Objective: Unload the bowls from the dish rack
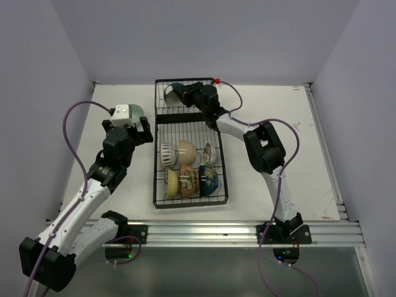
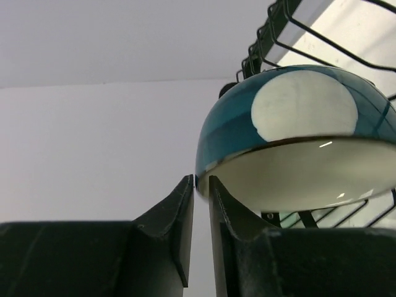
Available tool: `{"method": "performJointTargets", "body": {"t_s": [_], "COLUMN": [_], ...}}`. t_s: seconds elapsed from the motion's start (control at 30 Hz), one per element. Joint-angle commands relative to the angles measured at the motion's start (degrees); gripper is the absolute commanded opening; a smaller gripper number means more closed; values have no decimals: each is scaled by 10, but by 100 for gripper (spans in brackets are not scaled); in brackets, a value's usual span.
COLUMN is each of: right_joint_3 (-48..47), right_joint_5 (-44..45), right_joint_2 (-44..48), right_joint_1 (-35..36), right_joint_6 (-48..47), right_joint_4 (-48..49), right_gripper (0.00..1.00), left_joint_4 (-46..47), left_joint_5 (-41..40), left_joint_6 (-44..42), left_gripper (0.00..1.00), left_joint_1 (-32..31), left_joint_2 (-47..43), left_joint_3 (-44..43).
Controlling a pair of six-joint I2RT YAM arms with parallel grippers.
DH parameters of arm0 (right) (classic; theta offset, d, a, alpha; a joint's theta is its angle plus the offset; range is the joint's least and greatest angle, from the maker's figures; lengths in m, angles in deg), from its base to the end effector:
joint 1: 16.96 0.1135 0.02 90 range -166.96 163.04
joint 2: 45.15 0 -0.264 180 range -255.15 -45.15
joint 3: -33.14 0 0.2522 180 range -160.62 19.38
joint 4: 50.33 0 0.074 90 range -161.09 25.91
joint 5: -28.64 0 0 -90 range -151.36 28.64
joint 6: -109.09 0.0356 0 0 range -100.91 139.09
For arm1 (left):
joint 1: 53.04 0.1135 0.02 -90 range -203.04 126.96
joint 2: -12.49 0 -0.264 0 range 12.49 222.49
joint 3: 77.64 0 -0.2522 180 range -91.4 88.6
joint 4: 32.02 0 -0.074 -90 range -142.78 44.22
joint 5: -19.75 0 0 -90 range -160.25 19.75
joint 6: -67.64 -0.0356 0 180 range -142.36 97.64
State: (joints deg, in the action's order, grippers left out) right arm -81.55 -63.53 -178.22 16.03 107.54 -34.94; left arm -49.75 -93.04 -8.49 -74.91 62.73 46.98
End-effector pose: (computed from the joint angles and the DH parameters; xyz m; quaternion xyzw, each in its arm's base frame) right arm 0.4598 0.3001 0.2211 0.3259 0.6480 0.6071 0.3247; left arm 0.1969 -0.0642 0.3158 -0.0699 0.7717 -0.0414 0.6307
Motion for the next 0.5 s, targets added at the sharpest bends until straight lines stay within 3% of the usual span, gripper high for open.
{"method": "performJointTargets", "body": {"t_s": [0.0,0.17,0.3,0.47], "right_joint_3": [-46,-74,-74,-58], "right_joint_5": [24,3,-4,-19], "right_joint_2": [-24,-37,-31,-8], "right_joint_1": [-7,-8,-10,-18], "right_joint_6": [2,-2,-9,-28], "right_joint_4": [23,13,4,-6], "right_gripper": [19,10,8,27], "left_joint_4": [19,19,19,19], "left_joint_5": [-9,-10,-10,-9], "left_joint_6": [-9,-9,-9,-9], "left_gripper": [100,100,100,100], "left_joint_1": [-4,-4,-4,-3], "left_joint_2": [0,0,-1,-1], "left_joint_3": [0,0,0,0]}}
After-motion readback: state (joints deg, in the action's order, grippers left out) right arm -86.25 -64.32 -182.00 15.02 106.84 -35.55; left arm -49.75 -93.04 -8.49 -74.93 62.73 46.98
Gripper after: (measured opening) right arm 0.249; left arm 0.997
